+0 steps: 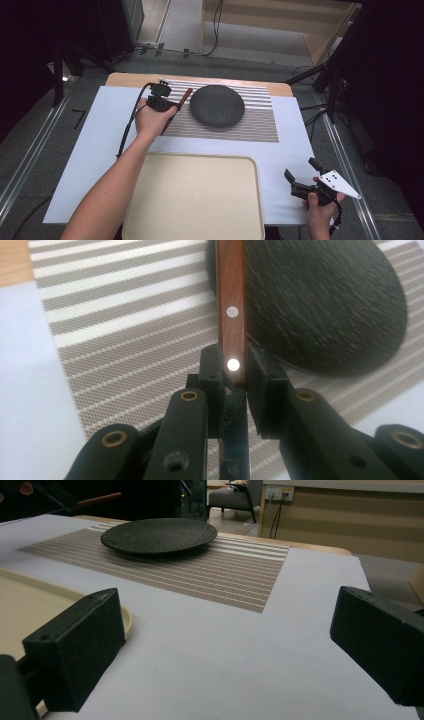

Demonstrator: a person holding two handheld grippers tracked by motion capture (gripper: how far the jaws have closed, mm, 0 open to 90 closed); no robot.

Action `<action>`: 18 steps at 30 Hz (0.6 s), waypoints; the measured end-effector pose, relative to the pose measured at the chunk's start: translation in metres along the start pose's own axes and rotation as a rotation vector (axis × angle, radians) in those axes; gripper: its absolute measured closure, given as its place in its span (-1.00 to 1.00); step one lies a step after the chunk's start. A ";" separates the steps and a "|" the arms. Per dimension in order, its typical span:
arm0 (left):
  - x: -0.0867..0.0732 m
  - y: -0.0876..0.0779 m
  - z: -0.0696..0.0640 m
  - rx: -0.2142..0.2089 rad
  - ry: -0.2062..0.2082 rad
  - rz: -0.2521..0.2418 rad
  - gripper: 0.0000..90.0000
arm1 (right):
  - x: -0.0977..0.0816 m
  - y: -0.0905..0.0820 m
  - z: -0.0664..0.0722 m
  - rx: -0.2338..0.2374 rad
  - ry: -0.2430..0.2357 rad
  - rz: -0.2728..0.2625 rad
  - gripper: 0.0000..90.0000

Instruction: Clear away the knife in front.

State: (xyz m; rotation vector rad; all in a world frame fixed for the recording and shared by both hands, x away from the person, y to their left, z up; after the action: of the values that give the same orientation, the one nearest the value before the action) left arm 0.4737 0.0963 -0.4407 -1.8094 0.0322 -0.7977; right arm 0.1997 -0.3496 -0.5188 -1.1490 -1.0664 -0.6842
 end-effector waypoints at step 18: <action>-0.040 -0.025 -0.015 0.033 0.081 -0.018 0.73 | 0.000 -0.001 0.000 0.002 0.000 0.000 -1.00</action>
State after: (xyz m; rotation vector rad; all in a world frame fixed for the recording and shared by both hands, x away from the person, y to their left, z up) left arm 0.4259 0.1095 -0.4372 -1.7478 0.0548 -0.8791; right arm 0.1990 -0.3500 -0.5187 -1.1466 -1.0671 -0.6832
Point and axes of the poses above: each handheld gripper's, and its own axes: y roughly forward along the jaws, x roughly out of its top, z roughly to its left, the point moved 1 cm from there along y, roughly forward along the jaws, and after that the axes turned 8 degrees about z, right-handed, at the moved point
